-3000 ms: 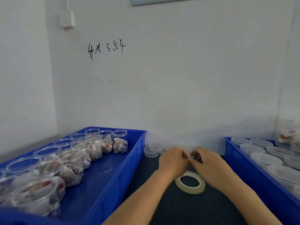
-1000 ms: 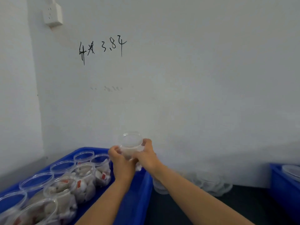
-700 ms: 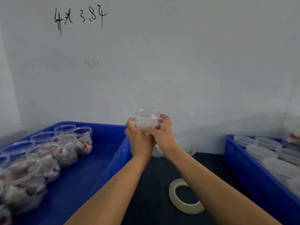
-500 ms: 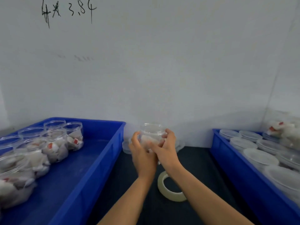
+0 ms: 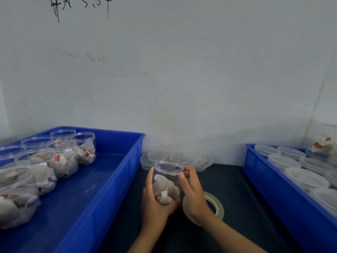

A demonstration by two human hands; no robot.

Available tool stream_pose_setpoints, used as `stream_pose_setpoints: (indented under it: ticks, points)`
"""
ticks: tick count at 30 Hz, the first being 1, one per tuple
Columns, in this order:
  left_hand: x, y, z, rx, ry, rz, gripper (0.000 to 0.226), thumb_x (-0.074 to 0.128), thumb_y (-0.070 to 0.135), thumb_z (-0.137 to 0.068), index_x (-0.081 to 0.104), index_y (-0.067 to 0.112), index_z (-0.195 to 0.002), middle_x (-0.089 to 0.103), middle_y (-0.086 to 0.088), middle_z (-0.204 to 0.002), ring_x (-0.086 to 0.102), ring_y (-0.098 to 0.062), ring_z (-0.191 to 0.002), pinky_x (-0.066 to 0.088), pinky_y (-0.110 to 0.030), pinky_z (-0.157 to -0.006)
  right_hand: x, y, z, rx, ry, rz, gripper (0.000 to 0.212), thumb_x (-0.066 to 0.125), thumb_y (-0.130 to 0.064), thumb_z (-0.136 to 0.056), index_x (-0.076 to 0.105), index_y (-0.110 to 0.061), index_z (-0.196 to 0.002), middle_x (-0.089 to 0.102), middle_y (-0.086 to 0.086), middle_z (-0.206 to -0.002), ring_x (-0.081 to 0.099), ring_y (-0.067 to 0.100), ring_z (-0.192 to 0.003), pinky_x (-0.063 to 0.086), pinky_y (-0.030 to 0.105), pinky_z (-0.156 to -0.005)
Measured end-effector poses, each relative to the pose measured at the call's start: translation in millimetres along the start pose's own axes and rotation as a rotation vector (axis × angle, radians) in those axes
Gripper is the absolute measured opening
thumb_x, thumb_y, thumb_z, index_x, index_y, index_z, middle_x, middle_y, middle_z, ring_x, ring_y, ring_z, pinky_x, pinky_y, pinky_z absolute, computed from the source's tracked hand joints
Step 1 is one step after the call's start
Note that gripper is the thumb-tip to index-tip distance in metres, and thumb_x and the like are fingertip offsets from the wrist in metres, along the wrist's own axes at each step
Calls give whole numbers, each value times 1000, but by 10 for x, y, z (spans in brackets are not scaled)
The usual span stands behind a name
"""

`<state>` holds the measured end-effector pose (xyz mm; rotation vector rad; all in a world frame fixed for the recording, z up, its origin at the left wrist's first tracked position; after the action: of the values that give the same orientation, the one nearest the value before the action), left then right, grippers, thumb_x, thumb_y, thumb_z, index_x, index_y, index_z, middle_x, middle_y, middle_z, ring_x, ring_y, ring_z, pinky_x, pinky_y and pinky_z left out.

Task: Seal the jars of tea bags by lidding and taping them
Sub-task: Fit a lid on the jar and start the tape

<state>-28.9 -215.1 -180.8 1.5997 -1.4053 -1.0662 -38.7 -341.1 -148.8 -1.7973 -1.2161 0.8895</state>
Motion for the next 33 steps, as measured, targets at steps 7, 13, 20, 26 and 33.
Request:
stream_pose_setpoints:
  ticks: [7, 13, 20, 26, 33]
  points:
    - [-17, -146, -43, 7, -25, 123, 119, 92, 16, -57, 20, 64, -139, 38, 33, -129, 43, 9, -119, 37, -20, -92, -479, 359, -891, 24, 155, 617, 25, 52, -2, -92, 57, -14, -114, 57, -1, -113, 55, 20, -106, 47, 29, -84]
    - [-21, -111, -45, 15, -50, 140, 121, 91, 12, -58, 18, 63, -141, 35, 33, -129, 41, -1, -126, 40, -34, -104, -585, 599, -1321, 128, 41, 1108, 34, 52, -18, -96, 50, -17, -130, 49, 5, -135, 46, 27, -121, 34, 41, -99]
    - [-15, -95, -36, 12, -49, 151, 120, 91, 12, -58, 20, 66, -138, 40, 27, -132, 47, 1, -122, 44, -33, -100, -564, 716, -1414, 36, 38, 1390, 32, 54, -31, -96, 49, -18, -126, 52, 5, -128, 50, 25, -116, 36, 39, -99]
    - [-24, -88, -24, -6, -31, 144, 119, 92, 15, -56, 23, 65, -139, 48, 13, -132, 57, -10, -115, 49, -45, -99, -497, 683, -1426, -144, -89, 1653, 30, 56, -18, -94, 46, -13, -121, 56, 5, -120, 57, 24, -105, 41, 36, -90]
    - [-18, -109, -24, -13, -30, 139, 118, 92, 16, -56, 22, 67, -137, 47, 15, -129, 57, -9, -113, 51, -45, -97, -350, 549, -1392, -313, -157, 1910, 33, 60, -9, -89, 45, -8, -119, 61, 6, -107, 62, 22, -91, 46, 34, -82]
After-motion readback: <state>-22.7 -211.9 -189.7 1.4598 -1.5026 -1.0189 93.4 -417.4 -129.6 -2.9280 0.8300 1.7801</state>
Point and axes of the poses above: each hand's wrist, its own z-axis away from the middle knuckle, its own x-axis out of the palm, y = z × x, the point moved 3 cm from there along -z, towards the middle knuckle
